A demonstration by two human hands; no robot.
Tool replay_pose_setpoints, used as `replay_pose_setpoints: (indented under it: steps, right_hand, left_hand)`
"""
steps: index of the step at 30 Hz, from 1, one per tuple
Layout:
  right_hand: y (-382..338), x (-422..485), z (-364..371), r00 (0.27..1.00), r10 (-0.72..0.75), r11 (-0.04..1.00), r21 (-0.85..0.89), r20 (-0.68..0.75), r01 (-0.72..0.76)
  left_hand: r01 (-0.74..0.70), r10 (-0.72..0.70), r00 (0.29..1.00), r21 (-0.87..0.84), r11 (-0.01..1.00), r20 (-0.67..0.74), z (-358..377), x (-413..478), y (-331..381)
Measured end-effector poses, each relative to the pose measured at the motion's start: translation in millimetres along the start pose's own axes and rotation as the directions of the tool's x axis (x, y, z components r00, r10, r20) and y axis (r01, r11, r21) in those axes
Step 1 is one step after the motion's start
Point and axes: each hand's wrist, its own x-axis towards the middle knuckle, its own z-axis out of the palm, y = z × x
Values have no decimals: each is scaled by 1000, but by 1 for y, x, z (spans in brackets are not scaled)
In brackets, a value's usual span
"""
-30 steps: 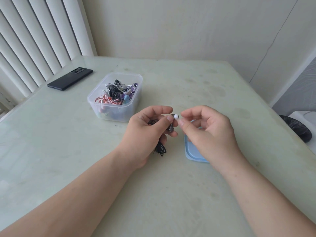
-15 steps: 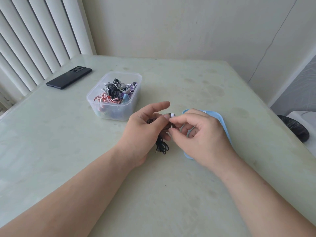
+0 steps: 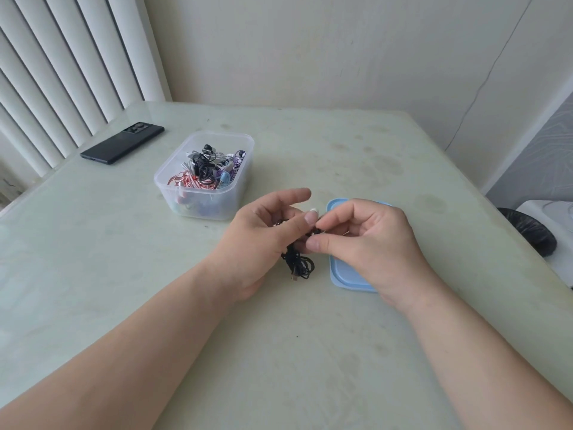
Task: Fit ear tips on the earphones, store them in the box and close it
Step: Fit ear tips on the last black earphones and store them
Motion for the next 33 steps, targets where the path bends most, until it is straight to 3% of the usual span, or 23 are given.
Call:
replay_pose_setpoints:
  steps: [4,13,17,21,25,30,33]
  right_hand:
    - [2,1,0,999,-46,998,-41,-8,46]
    - [-1,0,0,997,-74,994,80,12,73]
    - [-1,-1,0,999,53,987,153,-3,-51]
    - [3,3,-2,974,220,948,247,-48,-202]
    - [3,5,-4,971,237,932,292,-44,-214]
    - [3,5,-4,970,237,935,282,-46,-215]
    - [2,9,-10,957,246,949,237,-154,-206]
  left_hand:
    - [9,-12,999,57,998,49,-2,-1,0]
    - [-70,70,992,9,998,-100,2,0,-3]
    - [-85,89,991,48,995,-99,2,-1,-4]
    - [-150,153,988,240,959,7,6,-6,-4]
    - [-174,158,984,262,949,83,3,-7,-3]
    - [-158,149,987,286,945,55,4,-6,-6]
    - [-142,144,989,287,947,14,3,-3,-6]
